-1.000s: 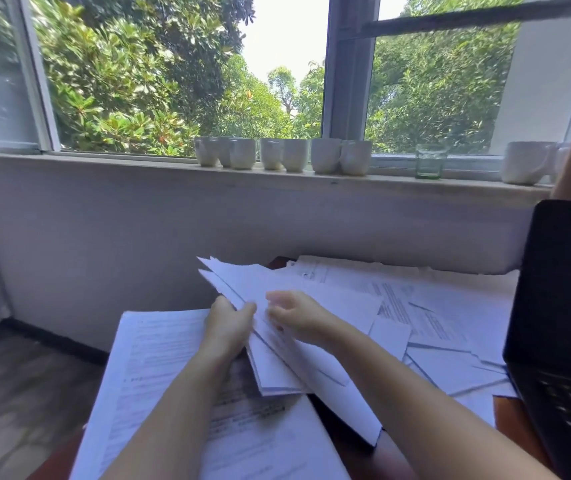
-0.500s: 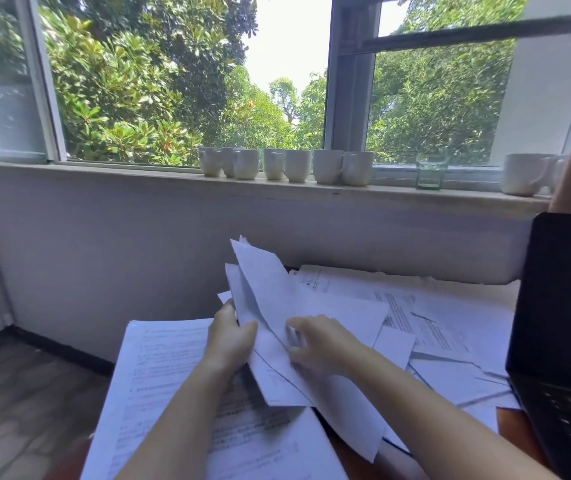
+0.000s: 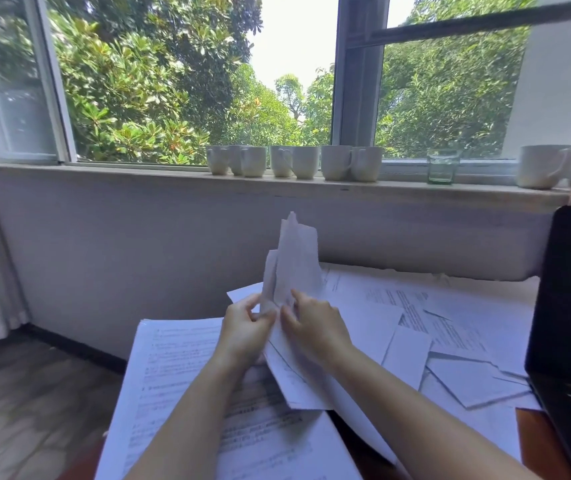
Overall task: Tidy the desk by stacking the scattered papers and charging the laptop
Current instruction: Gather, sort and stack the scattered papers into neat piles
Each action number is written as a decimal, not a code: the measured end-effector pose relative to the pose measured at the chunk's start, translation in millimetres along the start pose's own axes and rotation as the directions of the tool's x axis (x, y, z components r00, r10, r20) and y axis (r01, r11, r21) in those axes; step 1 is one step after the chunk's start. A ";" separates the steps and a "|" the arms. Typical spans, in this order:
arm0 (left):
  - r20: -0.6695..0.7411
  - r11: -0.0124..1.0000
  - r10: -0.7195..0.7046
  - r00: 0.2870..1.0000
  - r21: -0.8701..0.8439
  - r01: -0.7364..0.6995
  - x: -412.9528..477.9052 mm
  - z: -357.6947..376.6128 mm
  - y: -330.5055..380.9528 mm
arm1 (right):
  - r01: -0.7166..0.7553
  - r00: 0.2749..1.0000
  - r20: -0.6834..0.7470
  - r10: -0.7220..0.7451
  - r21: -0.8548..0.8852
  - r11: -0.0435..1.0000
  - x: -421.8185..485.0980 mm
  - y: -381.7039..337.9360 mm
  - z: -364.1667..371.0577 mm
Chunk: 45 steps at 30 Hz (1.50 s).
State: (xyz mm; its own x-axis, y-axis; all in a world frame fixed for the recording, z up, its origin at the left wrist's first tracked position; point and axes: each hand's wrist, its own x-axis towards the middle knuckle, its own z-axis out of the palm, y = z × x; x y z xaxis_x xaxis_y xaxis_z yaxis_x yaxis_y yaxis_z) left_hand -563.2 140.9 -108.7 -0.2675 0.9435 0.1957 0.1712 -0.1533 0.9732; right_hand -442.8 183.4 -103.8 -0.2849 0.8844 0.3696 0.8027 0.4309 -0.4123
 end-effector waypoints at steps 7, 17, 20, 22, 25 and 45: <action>-0.044 0.987 0.000 0.999 0.160 0.007 3.0 2.7 -3.7 | 0.005 0.938 0.343 -0.049 0.128 0.992 1.0 24.8 -13.0; -0.116 0.992 -0.042 0.992 0.117 0.056 13.0 -5.2 -16.3 | -0.043 0.995 -0.092 0.035 -0.086 0.995 -1.2 29.2 -30.6; -0.150 0.994 -0.041 0.988 0.094 0.056 15.9 -9.7 -19.0 | 0.018 0.993 -0.122 0.000 0.152 0.988 5.7 38.4 -65.8; -0.173 0.994 -0.043 0.984 0.087 0.058 15.9 -11.0 -16.9 | 0.050 0.997 -0.078 -0.017 0.444 0.895 5.4 41.1 -91.4; -0.223 0.996 -0.028 0.974 0.072 0.045 13.3 -12.4 -12.2 | 0.038 0.997 0.016 -0.070 0.702 0.711 1.8 43.6 -128.4; -0.183 0.960 0.015 0.983 0.278 0.037 18.6 -17.4 -16.6 | -0.227 0.917 0.349 0.193 0.058 0.972 0.2 113.9 -99.9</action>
State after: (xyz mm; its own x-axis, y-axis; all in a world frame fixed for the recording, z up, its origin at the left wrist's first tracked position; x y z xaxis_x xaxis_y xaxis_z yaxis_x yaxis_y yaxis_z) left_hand -587.5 155.9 -119.2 -0.4337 0.8716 0.2286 0.4179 -0.0302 0.9080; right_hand -299.1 214.8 -67.5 -0.2891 0.9568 -0.0315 0.8147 0.2287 -0.5328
